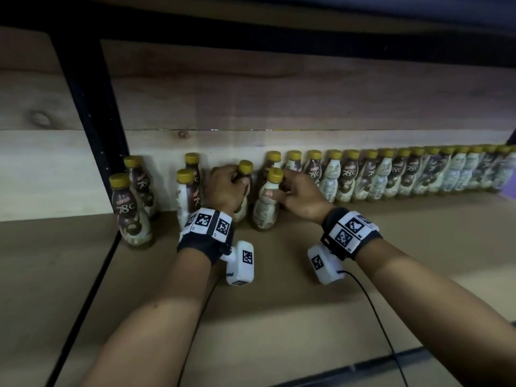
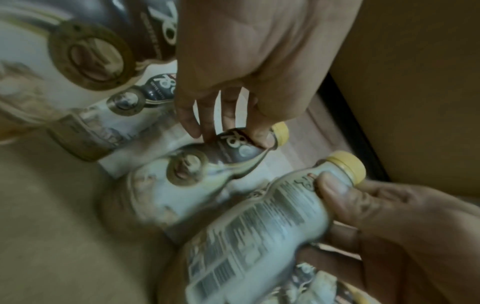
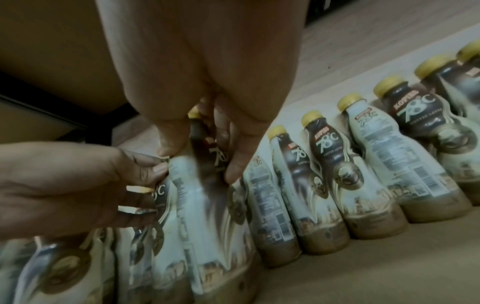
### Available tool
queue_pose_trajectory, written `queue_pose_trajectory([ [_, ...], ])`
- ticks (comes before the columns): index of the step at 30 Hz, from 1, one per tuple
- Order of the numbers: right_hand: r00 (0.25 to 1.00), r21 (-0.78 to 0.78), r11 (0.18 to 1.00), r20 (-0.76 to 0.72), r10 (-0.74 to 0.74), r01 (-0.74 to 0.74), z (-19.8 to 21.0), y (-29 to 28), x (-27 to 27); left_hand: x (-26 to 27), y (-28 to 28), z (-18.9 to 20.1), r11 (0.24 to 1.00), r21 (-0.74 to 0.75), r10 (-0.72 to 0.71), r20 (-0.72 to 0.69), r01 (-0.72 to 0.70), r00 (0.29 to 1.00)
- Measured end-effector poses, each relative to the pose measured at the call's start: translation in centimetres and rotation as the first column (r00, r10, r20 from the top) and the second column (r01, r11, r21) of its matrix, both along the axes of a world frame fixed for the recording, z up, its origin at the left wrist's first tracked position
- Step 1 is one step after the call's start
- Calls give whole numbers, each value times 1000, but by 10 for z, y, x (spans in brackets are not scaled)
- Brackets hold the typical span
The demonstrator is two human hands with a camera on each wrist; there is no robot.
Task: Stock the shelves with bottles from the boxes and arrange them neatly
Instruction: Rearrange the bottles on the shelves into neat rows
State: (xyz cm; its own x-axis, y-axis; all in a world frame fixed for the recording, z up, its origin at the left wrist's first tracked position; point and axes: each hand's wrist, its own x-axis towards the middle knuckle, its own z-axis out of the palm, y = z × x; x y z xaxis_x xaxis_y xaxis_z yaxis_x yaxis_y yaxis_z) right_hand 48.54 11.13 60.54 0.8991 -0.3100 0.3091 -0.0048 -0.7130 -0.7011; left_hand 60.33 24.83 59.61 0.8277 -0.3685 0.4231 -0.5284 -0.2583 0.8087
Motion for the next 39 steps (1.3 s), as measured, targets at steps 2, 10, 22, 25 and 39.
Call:
queue_pose_trajectory([
  [2, 1000, -24, 1000, -29, -11, 10, 5, 3, -9, -3, 4, 0, 996, -64, -66, -56, 63, 996],
  [10, 997, -44, 997, -48, 61, -63, 28, 34, -36, -28, 40, 19, 973, -197, -149, -158, 117, 976],
  [22, 974, 28, 973, 7, 227, -227, 14, 101, -4, -41, 175, 13, 934, -248, 192, -262, -258, 946],
  [25, 968, 8, 968, 17, 249, -249, 7, 116, 5, -44, 200, 6, 900, -294, 242, -281, -323, 929],
  [39, 980, 2, 982, 56, 190, -191, -1, 157, 18, -50, 211, -10, 768, -213, 535, -304, -604, 788],
])
